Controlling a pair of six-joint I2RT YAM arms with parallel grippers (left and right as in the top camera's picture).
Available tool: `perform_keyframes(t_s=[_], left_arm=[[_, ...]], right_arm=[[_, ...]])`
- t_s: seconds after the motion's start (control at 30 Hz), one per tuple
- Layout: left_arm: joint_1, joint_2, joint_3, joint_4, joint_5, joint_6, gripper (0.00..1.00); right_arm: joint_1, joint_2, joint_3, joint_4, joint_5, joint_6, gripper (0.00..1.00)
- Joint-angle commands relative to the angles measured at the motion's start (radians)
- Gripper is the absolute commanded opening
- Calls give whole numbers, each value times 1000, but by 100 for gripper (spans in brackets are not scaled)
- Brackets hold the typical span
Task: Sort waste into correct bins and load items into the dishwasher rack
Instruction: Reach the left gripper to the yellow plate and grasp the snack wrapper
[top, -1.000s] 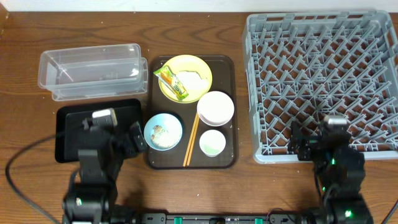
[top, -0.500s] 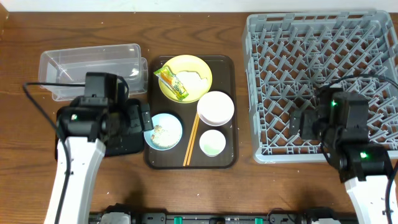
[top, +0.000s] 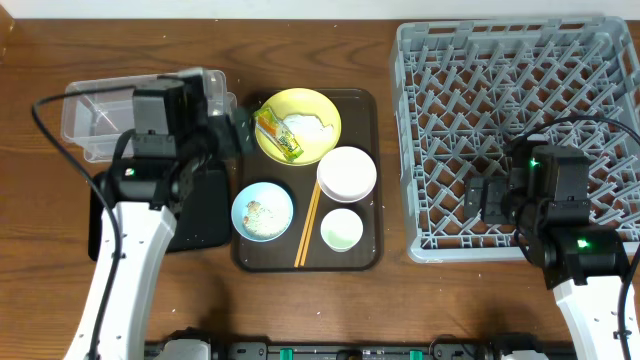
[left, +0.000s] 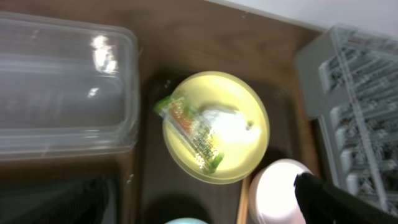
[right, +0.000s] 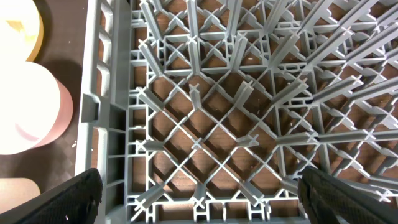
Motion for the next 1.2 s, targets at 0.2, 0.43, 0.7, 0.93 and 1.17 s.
perform_keyframes(t_s=[0.2,0.43,0.7,0.93,1.17], left_arm=[[-90,261,12,136,17,-179,95],[-154,422,12,207,16,-253,89],[-159,517,12,229,-30,-418,84],[-159,535,11,227,-40,-455,80],[-159,577,11,229,-58,-505,79]], right_arm=[[-5,-3,19,-2,-5,9,99],[-5,-3,19,-5,-5,9,99],[-5,-3,19,-9,-5,9,99],[-5,-3,19,-9,-5,9,99],[-5,-3,19,-9,-5,9,99]])
